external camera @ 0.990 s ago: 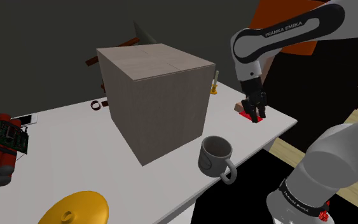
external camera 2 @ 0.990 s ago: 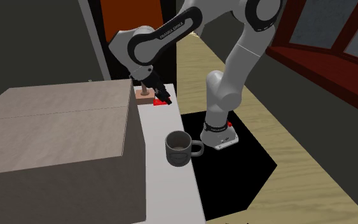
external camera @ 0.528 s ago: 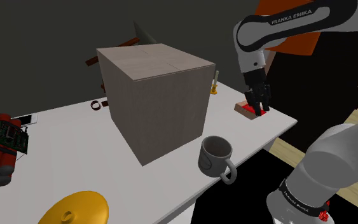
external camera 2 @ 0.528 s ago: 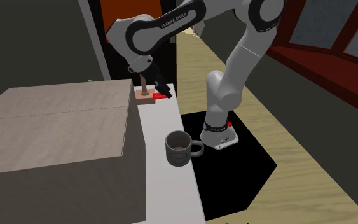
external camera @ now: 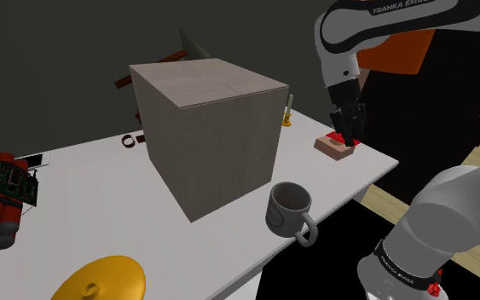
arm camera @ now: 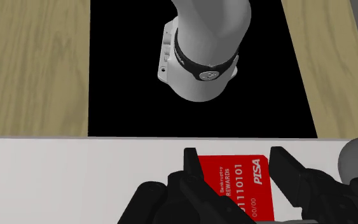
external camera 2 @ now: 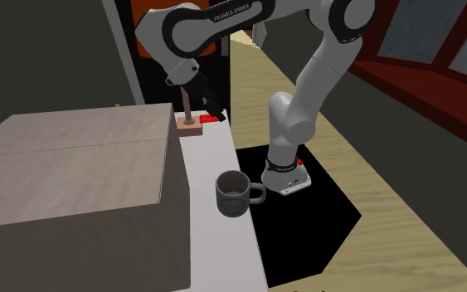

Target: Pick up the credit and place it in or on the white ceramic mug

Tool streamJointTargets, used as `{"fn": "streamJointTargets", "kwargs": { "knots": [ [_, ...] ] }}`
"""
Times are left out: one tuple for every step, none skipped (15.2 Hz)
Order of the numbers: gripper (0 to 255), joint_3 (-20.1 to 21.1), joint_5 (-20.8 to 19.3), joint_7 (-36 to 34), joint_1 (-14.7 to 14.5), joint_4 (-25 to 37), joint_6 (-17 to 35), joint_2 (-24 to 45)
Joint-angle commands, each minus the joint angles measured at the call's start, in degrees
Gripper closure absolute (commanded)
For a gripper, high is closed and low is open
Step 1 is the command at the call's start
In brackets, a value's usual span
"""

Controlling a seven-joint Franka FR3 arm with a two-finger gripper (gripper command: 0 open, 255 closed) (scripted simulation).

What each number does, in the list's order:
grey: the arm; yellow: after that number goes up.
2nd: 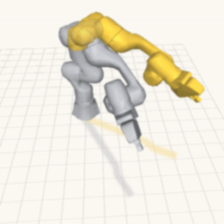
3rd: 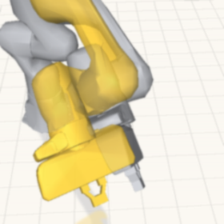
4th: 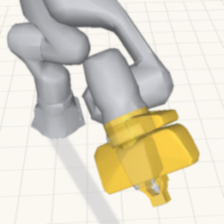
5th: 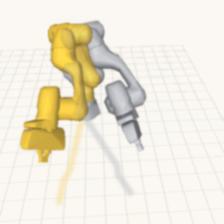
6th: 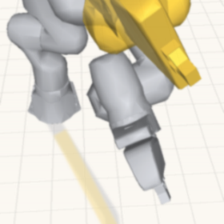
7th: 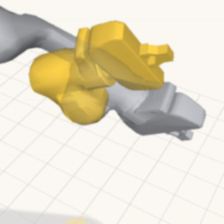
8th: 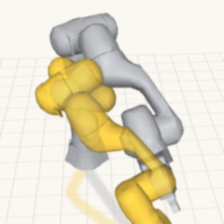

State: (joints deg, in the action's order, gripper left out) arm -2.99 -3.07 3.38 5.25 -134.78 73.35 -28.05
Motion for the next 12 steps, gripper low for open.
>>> {"fn": "streamJointTargets", "kwargs": {
  "knots": [
    [255, 1.96, 2.45, -2.64, -1.12, -0.79, -0.43, -1.21],
    [255, 3.0, 3.77, -4.01, -1.72, -1.21, -0.62, -1.83],
    [255, 4.06, 5.11, -5.38, -2.33, -1.57, -0.79, -2.38],
    [255, 5.13, 6.48, -6.76, -2.93, -1.86, -0.93, -2.87],
    [255, 6.21, 7.87, -8.15, -3.53, -2.1, -1.04, -3.29],
    [255, 7.31, 9.27, -9.54, -4.13, -2.27, -1.12, -3.65],
    [255, 8.41, 10.68, -10.93, -4.74, -2.39, -1.16, -3.94],
    [255, 9.51, 12.09, -12.34, -5.35, -2.44, -1.16, -4.16],
    [255, 10.63, 13.51, -13.74, -5.95, -2.44, -1.13, -4.32],
    [255, 11.75, 14.92, -15.15, -6.56, -2.37, -1.06, -4.4],
    [255, 12.87, 16.33, -16.57, -7.16, -2.25, -0.96, -4.41],
    [255, 13.99, 17.72, -17.98, -7.75, -2.06, -0.82, -4.35]
  ]
}}
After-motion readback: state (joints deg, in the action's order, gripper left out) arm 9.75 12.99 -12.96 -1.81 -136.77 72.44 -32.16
